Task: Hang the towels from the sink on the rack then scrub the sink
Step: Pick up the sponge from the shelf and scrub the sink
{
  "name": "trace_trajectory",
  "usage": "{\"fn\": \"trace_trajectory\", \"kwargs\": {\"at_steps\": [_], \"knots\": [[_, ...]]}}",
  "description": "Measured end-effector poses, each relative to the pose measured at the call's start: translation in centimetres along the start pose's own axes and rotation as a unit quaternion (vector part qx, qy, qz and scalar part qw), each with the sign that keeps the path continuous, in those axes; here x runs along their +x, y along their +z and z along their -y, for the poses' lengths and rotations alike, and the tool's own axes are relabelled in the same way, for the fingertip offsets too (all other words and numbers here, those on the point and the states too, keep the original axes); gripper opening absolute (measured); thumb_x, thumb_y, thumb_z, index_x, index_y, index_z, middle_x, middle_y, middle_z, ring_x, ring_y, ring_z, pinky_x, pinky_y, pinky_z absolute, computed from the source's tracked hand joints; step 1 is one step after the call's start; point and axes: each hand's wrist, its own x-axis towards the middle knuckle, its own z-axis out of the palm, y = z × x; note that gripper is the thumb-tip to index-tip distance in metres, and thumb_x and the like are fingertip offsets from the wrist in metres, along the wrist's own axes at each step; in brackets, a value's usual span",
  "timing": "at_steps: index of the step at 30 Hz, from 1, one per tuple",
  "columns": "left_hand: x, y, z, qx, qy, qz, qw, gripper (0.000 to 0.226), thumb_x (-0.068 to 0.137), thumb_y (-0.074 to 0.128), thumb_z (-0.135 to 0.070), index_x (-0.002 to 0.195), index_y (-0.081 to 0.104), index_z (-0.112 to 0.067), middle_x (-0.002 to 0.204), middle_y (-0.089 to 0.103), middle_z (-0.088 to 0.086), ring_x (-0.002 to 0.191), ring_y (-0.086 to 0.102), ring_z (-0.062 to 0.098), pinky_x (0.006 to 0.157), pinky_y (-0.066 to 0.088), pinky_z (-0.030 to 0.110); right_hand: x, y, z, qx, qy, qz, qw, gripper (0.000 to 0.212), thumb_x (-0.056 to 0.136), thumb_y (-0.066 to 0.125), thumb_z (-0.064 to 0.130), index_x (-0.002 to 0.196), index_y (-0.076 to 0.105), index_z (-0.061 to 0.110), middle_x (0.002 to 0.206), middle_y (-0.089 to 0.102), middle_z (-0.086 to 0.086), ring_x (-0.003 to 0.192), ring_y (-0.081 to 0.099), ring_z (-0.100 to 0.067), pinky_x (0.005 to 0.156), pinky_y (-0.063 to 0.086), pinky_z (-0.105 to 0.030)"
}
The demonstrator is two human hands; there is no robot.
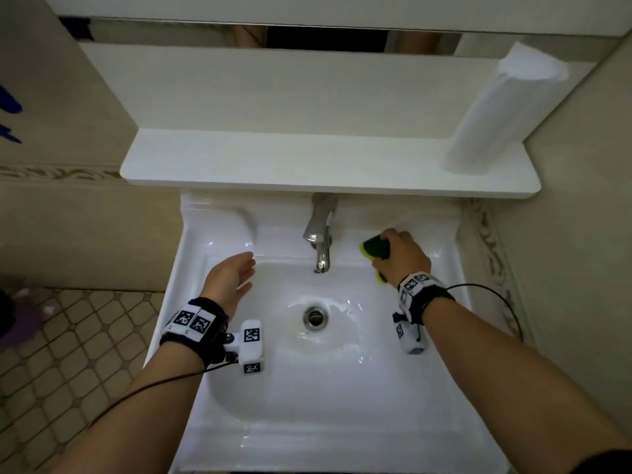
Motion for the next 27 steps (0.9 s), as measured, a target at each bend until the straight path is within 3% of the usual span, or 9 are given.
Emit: {"fn": "trace_trajectory", "kwargs": {"at_steps": [6,8,11,15,18,22,24,27], "knots": [[0.2,-1.5,0.5,0.023,-0.006,0.003,1.0,0.031,0.099,0.052,-0.025,0.127,0.061,-0.014,0.128,0.062,0.005,0.118,0.057,0.019,0.098,0.043,0.035,-1.4,-1.1,-3.9,-0.059,0.148,-0.044,0.986,0.054,0.084,0.064,0.027,0.131,0.041,0.013,0.125,0.046,-0.019,0.099,0.058,-0.039,0.068,0.047,-0.039],[-0.3,-1.7,0.6,0.021,-0.012,0.004,1.0,0.032,0.098,0.054,-0.025,0.126,0.061,-0.013,0.126,0.063,0.005,0.117,0.059,0.02,0.097,0.045,0.036,-2.4,-1.5,-4.6,-0.079,0.186,0.001,0.979,0.061,0.086,0.064,0.03,0.136,0.036,0.01,0.129,0.046,-0.02,0.104,0.058,-0.041,0.074,0.048,-0.042],[-1.5,-1.5,0.4,0.006,-0.029,0.023,0.999,0.024,0.098,0.053,-0.025,0.116,0.065,-0.015,0.116,0.069,0.006,0.108,0.065,0.022,0.087,0.05,0.035,-4.5,-1.7,-4.0,-0.092,0.171,0.116,0.974,0.061,0.083,0.064,0.042,0.131,0.04,0.013,0.122,0.055,-0.015,0.103,0.06,-0.034,0.073,0.048,-0.035],[-3.3,-1.2,-1.3,0.022,-0.031,0.07,0.997,0.02,0.096,0.055,-0.027,0.109,0.066,-0.017,0.107,0.074,0.006,0.1,0.068,0.022,0.078,0.05,0.033,-7.6,-2.6,-0.8,0.127,0.171,0.154,0.965,0.03,0.082,0.063,0.04,0.101,0.052,0.02,0.096,0.061,-0.006,0.077,0.058,-0.021,0.059,0.045,-0.028],[-5.0,-1.0,-3.6,0.035,-0.005,0.1,0.994,0.018,0.094,0.059,-0.03,0.102,0.068,-0.017,0.095,0.076,0.003,0.087,0.07,0.02,0.073,0.05,0.031,-10.1,-5.2,2.1,0.236,0.13,0.148,0.952,0.011,0.085,0.056,0.029,0.093,0.053,0.024,0.088,0.056,-0.006,0.07,0.053,-0.021,0.054,0.039,-0.026],[-7.8,-0.1,-6.7,0.047,0.036,0.171,0.983,0.016,0.093,0.06,-0.031,0.095,0.067,-0.016,0.08,0.073,0.003,0.062,0.067,0.014,0.054,0.047,0.024,-13.4,-9.4,6.1,0.279,0.012,0.152,0.948,0.028,0.07,0.054,0.031,0.097,0.061,0.027,0.093,0.062,-0.003,0.08,0.057,-0.017,0.067,0.046,-0.027],[-9.6,0.5,-8.2,0.079,0.052,0.213,0.973,0.023,0.091,0.062,-0.035,0.1,0.069,-0.015,0.087,0.076,0.004,0.065,0.069,0.015,0.052,0.048,0.023,-14.6,-11.1,8.2,0.278,-0.045,0.141,0.949,0.031,0.069,0.056,0.027,0.098,0.065,0.03,0.098,0.065,0.005,0.085,0.059,-0.009,0.07,0.046,-0.019],[-12.3,1.7,-10.0,0.14,0.059,0.283,0.947,0.04,0.08,0.068,-0.047,0.108,0.07,-0.018,0.1,0.078,0.005,0.078,0.074,0.019,0.057,0.053,0.025,-15.7,-13.2,11.0,0.274,-0.096,0.112,0.95,0.032,0.068,0.06,0.022,0.097,0.07,0.035,0.102,0.068,0.014,0.076,0.061,0.004,0.066,0.046,-0.01]]}}
